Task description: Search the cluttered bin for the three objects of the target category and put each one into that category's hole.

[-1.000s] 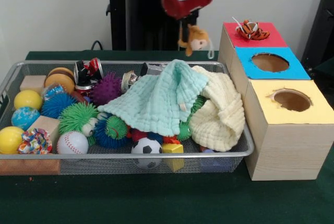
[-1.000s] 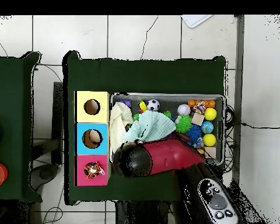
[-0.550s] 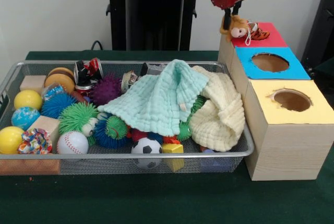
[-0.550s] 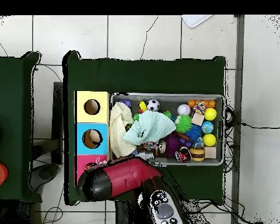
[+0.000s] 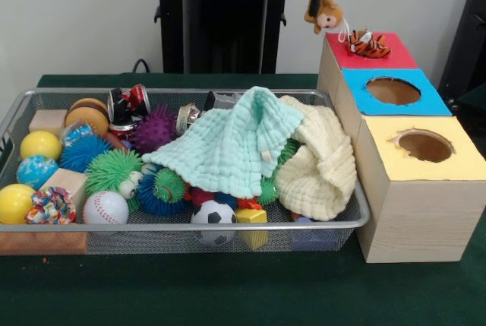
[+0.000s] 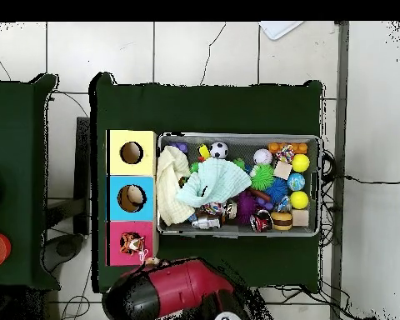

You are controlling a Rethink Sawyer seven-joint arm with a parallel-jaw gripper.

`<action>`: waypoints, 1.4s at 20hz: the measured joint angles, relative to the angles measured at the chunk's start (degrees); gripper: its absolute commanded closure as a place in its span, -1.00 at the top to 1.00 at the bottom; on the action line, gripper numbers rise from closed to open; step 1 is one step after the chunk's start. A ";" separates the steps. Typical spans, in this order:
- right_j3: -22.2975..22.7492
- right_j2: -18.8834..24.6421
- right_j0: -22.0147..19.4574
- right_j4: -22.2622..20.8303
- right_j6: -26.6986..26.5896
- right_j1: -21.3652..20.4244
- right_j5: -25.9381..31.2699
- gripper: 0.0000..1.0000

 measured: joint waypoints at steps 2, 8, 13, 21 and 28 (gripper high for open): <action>1.70 -0.29 0.01 1.55 0.00 -2.61 0.00 -1.00; 2.47 -0.68 0.18 3.67 0.00 -5.87 0.53 -1.00; 2.49 -0.83 0.52 6.34 0.00 -7.89 1.92 -1.00; 1.98 -0.83 1.98 9.43 0.00 -9.17 4.01 -1.00; 0.85 -1.08 3.51 10.48 0.00 -8.23 4.99 -1.00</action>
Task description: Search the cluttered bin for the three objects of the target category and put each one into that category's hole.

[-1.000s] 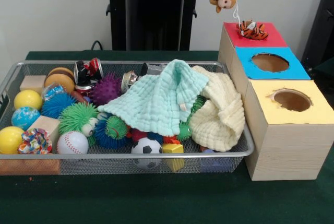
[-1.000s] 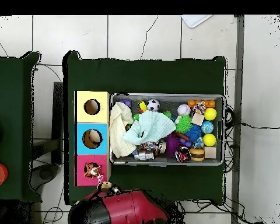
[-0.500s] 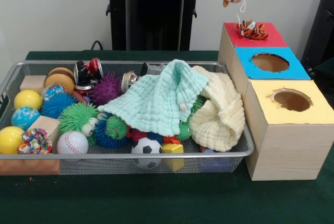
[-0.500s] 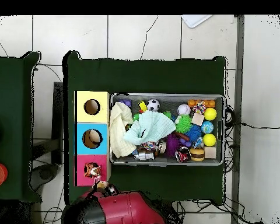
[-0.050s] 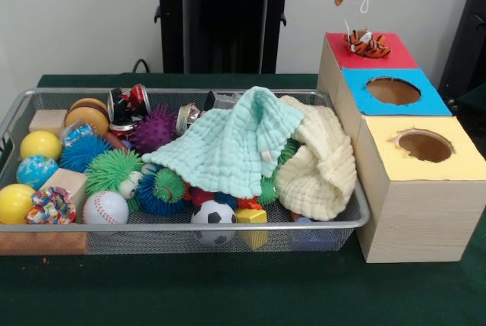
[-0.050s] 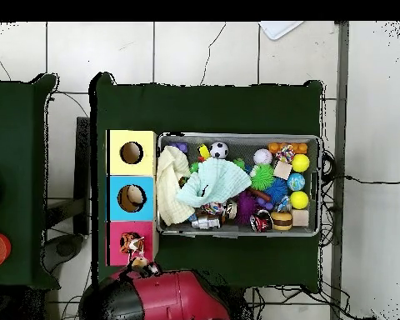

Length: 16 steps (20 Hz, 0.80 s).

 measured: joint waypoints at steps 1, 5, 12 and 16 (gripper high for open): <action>-0.06 -0.13 0.40 0.00 0.00 0.65 -0.17 -1.00; -0.10 -0.78 2.16 -0.01 0.01 3.27 -2.09 -1.00; -0.29 -2.05 5.01 0.03 0.02 7.26 -5.71 -1.00; -0.62 -2.84 6.81 0.34 0.02 9.47 -7.13 -1.00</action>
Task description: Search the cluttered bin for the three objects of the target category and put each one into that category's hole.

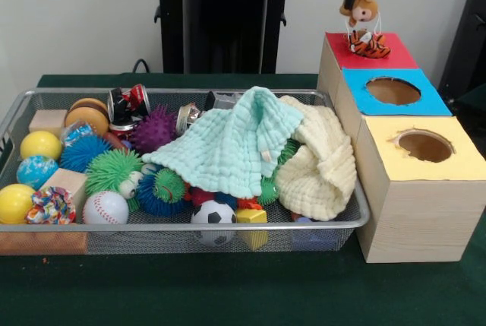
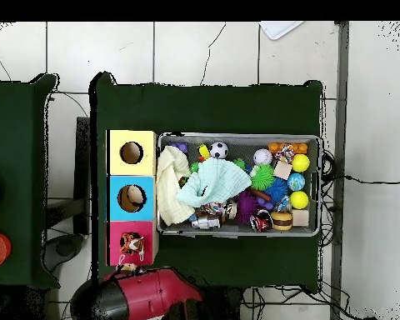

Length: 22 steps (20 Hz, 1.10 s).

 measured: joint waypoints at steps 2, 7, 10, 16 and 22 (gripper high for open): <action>-0.34 -0.41 0.67 0.00 0.00 0.94 -0.48 -1.00; -2.16 -2.09 2.45 0.01 0.00 4.30 -3.01 -1.00; -2.81 -2.72 2.85 0.01 0.00 6.15 -4.68 -1.00; -3.28 -4.49 3.82 0.04 0.00 10.36 -7.89 -1.00; -3.95 -6.12 6.11 0.16 0.00 13.10 -10.17 -1.00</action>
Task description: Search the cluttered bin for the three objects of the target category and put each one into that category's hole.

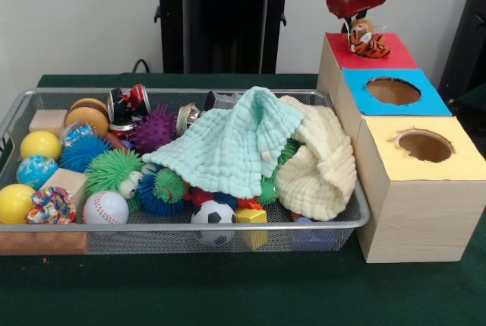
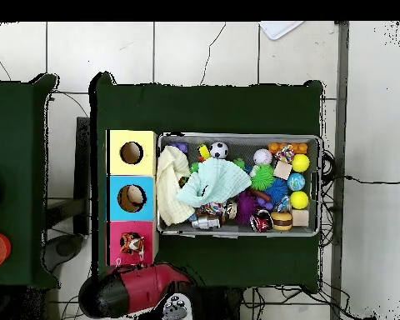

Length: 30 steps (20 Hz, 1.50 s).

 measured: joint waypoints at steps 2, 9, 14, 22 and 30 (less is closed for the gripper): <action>-0.59 -0.64 1.24 0.11 0.00 1.86 -0.86 -1.00; -2.01 -1.28 2.38 1.48 0.00 3.08 0.44 -1.00; -2.35 -1.33 2.17 2.82 0.00 -0.49 7.69 -1.00; -3.56 -1.36 1.32 4.41 0.00 -6.16 17.94 -1.00; -6.10 -1.36 0.90 4.74 0.00 -7.35 18.39 -1.00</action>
